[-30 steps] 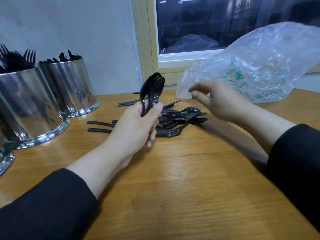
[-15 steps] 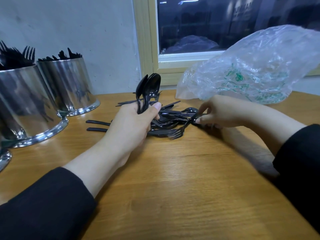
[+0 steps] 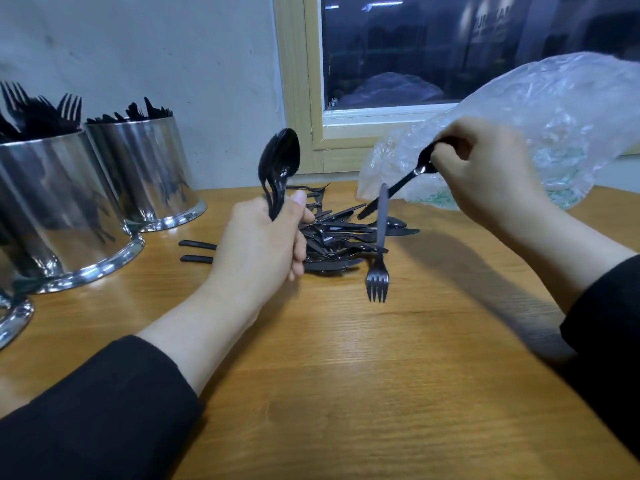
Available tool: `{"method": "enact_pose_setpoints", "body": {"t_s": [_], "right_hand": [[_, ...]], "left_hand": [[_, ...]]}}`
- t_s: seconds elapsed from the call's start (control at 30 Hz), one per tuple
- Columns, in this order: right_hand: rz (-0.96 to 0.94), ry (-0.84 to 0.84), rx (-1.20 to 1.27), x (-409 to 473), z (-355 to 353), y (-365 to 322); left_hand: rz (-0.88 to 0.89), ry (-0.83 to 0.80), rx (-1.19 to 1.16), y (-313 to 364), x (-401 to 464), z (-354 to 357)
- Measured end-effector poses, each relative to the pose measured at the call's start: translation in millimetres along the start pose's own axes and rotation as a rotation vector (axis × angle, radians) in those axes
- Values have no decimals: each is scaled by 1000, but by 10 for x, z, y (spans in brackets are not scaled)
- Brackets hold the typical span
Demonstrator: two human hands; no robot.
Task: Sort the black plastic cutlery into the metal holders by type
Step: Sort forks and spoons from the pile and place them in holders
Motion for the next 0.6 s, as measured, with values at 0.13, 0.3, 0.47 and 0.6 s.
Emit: {"method": "enact_pose_setpoints", "body": {"t_s": [0.13,0.3,0.47,0.6], "right_hand": [[-136,-3,168,-93,21,-174],[-228,-170,246,-252,164,-316],[-274,-249,350,-350,272,-410],[-200,-312,394,-327,337,-364]], "left_hand": [[49,116,-7,-11,58,-26],[137,59,160,-4,27,-43],[130,-174,293,66,-40,28],[71,-180,267,16,-35,38]]}}
Point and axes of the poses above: each hand's wrist, its own x-axis towards the middle knuckle, its own z-axis out of the palm, y = z × x, the point moved 1 cm from there along x, towards the middle knuckle, and after that the axes turned 4 degrees about z, right-handed, at the moved point
